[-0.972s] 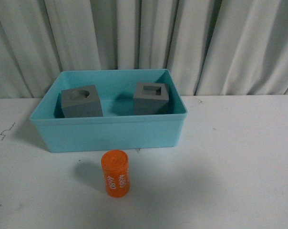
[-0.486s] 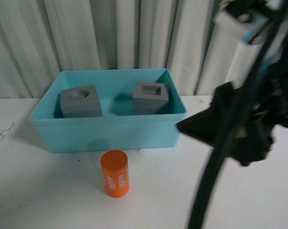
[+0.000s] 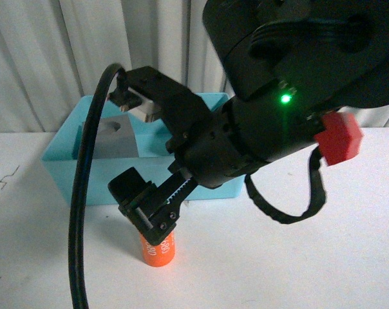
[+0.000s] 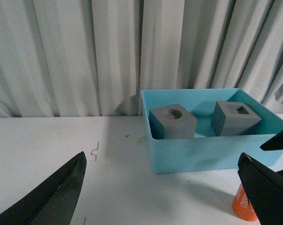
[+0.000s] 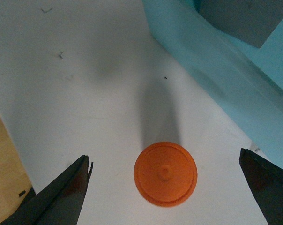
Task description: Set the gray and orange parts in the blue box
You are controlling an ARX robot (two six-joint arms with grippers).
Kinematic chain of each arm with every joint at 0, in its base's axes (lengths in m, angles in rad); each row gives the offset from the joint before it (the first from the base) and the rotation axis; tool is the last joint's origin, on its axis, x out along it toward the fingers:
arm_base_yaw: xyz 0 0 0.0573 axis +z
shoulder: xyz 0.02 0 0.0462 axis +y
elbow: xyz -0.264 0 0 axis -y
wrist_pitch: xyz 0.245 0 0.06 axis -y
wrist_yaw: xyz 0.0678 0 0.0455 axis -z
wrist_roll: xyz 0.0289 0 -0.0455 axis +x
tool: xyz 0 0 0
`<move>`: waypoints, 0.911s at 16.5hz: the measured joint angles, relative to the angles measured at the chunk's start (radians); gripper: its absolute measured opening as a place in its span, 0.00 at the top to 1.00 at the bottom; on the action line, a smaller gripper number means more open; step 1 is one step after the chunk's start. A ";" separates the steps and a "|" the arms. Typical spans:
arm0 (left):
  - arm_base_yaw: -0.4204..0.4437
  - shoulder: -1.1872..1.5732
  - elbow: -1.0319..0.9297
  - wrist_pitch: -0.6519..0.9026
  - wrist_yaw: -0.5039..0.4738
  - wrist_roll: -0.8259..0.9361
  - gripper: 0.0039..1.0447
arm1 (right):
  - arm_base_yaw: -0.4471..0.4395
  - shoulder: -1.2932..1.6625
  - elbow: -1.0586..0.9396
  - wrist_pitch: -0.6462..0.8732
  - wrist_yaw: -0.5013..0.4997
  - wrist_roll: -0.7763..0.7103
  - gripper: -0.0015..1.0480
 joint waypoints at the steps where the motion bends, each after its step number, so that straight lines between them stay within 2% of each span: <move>1: 0.000 0.000 0.000 0.000 0.000 0.000 0.06 | 0.011 0.035 0.022 0.003 0.017 0.009 0.06; 12: 0.000 0.000 0.000 0.000 0.000 0.000 0.06 | 0.037 0.175 0.102 -0.032 0.089 0.069 0.06; 14: 0.000 0.000 0.000 0.000 0.000 0.000 0.06 | 0.036 0.175 0.102 -0.042 0.096 0.074 0.22; 15: 0.000 0.000 0.000 0.000 0.000 0.000 0.06 | 0.035 0.175 0.102 -0.060 0.099 0.075 0.34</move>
